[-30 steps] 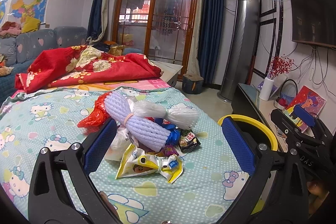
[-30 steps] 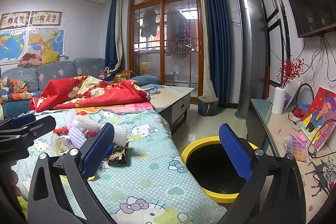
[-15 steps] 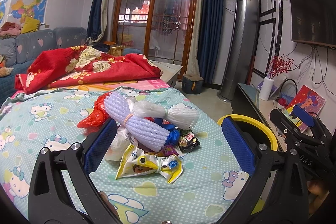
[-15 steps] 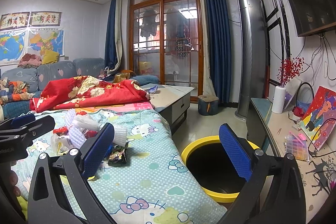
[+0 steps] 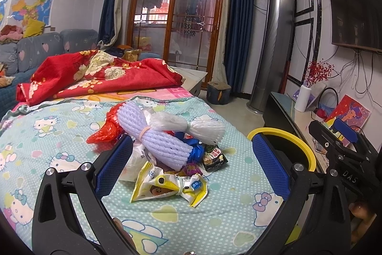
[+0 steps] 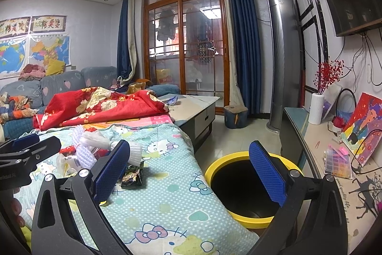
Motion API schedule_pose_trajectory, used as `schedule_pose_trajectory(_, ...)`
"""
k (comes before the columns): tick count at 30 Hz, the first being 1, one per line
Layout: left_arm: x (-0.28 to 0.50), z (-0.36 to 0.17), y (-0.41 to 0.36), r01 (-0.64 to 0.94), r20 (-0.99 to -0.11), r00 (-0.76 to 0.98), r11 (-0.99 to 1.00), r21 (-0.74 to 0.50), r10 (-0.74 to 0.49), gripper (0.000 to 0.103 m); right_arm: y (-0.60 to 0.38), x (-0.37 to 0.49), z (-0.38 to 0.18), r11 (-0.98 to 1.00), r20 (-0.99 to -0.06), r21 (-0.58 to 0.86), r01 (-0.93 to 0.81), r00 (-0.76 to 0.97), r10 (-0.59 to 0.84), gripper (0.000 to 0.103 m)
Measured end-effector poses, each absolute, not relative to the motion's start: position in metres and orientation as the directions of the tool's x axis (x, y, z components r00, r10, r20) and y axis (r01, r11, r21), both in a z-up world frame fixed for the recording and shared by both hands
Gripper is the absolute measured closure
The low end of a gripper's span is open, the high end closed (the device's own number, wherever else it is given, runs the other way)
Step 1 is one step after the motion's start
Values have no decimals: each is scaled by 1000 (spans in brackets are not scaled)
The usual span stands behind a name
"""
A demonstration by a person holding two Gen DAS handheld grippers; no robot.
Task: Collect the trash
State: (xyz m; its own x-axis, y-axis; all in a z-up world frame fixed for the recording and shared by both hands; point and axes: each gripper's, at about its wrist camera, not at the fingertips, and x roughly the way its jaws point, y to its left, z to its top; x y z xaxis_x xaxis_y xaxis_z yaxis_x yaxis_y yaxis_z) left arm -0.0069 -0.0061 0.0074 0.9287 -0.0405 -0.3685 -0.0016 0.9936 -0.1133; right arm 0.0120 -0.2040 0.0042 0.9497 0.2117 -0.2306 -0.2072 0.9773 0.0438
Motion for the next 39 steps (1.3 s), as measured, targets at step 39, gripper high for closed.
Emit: schedule_pose_trajectory(39, 27, 7, 119, -297, -441, 879, 932, -205, 183, 11, -85, 58, 0, 790, -451, 28, -613, 698, 557, 6)
